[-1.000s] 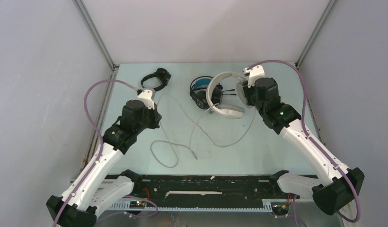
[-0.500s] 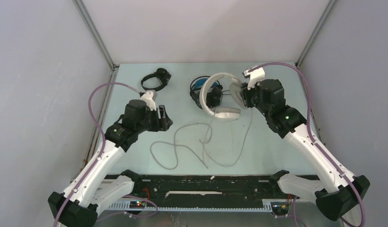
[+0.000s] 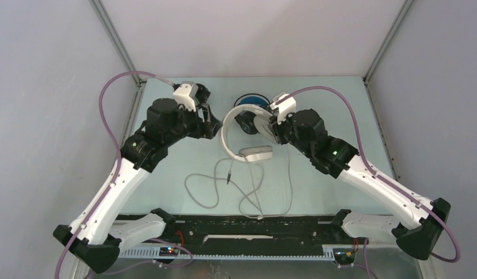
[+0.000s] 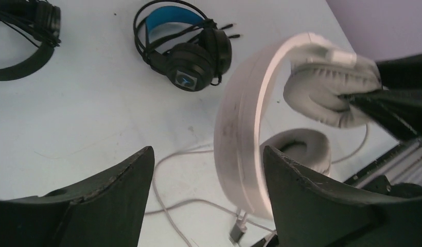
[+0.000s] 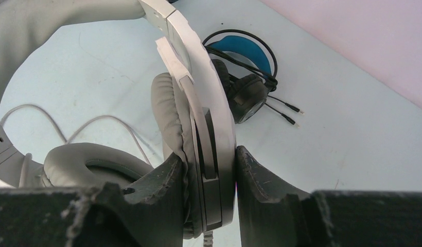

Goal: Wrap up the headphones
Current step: Pick up the headphones from the center of the board.

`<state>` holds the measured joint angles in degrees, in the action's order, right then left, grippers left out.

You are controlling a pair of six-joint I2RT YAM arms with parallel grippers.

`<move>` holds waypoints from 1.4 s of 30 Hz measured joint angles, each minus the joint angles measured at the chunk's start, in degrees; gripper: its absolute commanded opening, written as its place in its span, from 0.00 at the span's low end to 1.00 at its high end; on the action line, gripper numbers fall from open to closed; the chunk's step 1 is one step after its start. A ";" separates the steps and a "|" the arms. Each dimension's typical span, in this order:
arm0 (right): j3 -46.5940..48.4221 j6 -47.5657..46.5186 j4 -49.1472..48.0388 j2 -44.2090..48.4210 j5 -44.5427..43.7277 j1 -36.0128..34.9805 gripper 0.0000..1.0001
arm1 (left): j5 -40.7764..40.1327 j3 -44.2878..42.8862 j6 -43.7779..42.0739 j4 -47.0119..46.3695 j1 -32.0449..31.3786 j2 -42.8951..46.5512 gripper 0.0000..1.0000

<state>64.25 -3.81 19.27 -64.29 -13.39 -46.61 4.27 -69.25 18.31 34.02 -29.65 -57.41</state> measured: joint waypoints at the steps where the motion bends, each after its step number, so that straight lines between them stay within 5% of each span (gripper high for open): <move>1: 0.00 0.22 -0.24 -0.37 -0.59 -0.48 0.13 | -0.57 -0.79 -0.39 -0.02 -0.09 -0.92 0.82; 18: 0.00 3.19 -5.31 -6.12 -5.53 -2.78 0.12 | -19.89 -3.87 -5.57 1.62 -7.80 -12.74 0.83; 24: 0.00 3.76 -5.33 -7.61 -5.49 -2.82 0.12 | -22.82 -3.82 -6.86 -0.68 -9.29 -13.77 0.68; 33: 0.00 4.50 -5.84 -9.05 -5.38 -2.82 0.12 | -25.16 -3.17 -7.13 -1.81 -9.44 -16.59 0.72; 37: 0.00 4.52 -6.60 -9.49 -5.05 -2.82 0.12 | -25.35 -2.51 -6.80 -1.77 -9.44 -16.87 0.65; 42: 0.00 4.68 -7.61 -9.92 -4.81 -2.82 0.12 | -26.62 -2.51 -6.80 -1.68 -9.46 -17.81 0.43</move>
<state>64.25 0.86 11.66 -74.22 -18.20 -49.43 -22.35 -71.77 11.51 32.34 -39.11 -75.22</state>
